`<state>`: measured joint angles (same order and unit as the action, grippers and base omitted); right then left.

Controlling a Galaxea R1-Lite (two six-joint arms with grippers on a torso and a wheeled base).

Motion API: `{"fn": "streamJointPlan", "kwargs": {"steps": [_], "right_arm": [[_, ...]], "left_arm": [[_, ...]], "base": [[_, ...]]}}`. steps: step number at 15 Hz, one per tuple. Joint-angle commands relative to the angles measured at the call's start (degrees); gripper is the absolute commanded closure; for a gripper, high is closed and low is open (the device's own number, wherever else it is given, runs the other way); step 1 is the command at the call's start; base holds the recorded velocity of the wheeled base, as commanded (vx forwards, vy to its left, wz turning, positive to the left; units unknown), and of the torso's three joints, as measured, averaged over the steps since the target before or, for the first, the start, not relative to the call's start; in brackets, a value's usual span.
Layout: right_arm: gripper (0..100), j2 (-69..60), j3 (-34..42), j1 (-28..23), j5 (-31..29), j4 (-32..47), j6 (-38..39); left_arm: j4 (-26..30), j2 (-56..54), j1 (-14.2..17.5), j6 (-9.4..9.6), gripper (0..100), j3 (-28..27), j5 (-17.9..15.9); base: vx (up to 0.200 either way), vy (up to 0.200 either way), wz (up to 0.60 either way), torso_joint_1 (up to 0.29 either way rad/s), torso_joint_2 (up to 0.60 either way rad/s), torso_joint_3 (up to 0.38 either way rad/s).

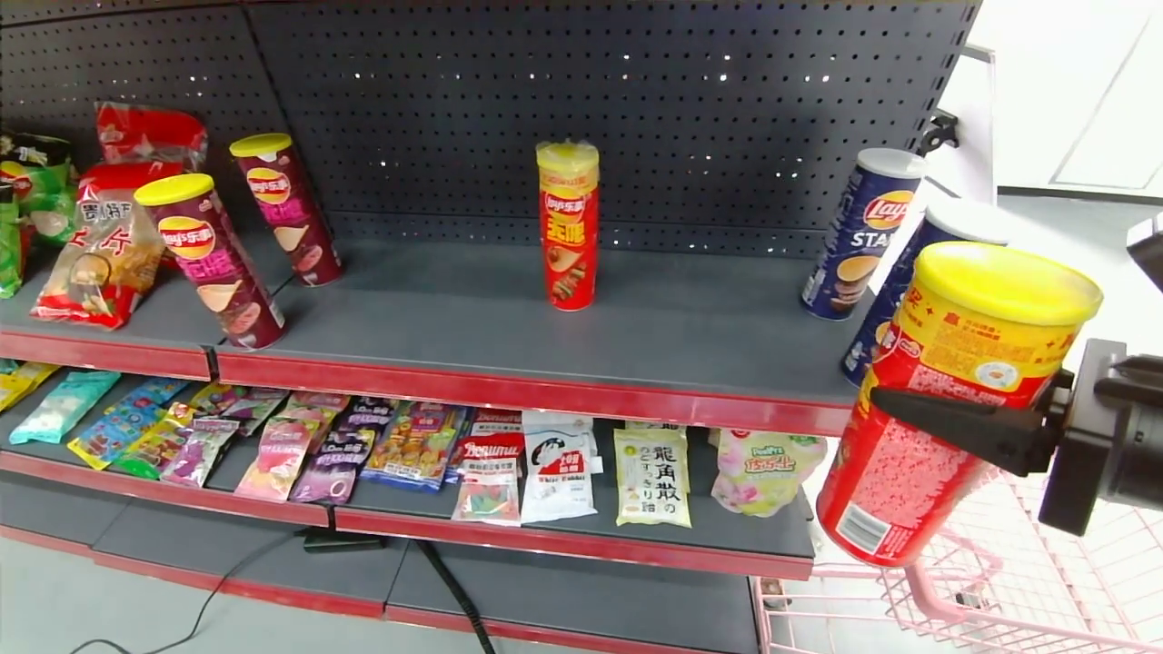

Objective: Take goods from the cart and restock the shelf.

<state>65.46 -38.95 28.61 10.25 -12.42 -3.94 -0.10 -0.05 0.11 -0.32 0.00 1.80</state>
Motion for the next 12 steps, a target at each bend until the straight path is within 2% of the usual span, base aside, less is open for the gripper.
{"fn": "streamJointPlan", "kwargs": {"steps": [1, 7, 12], "right_arm": [[100, 0.1, 0.1, 0.0, 0.0, 0.1, -1.0], [100, 1.1, -0.1, -0.1, 0.0, 0.1, -2.4], [100, 1.1, 0.1, -0.1, 0.1, 0.0, -2.4]], "left_arm": [[0.0, 0.0, 0.1, -0.03, 0, 0.0, 0.0], [0.0, 0.0, 0.1, -0.03, 0, 0.0, 0.0], [0.0, 0.0, 0.1, -0.03, 0, 0.0, 0.0]], "base": [[0.0, 0.2, 0.0, 0.002, 0.01, 0.002], [0.0, 0.2, 0.0, 0.002, 0.0, 0.005], [0.0, 0.0, 0.0, 0.0, 0.0, 0.0]]}}
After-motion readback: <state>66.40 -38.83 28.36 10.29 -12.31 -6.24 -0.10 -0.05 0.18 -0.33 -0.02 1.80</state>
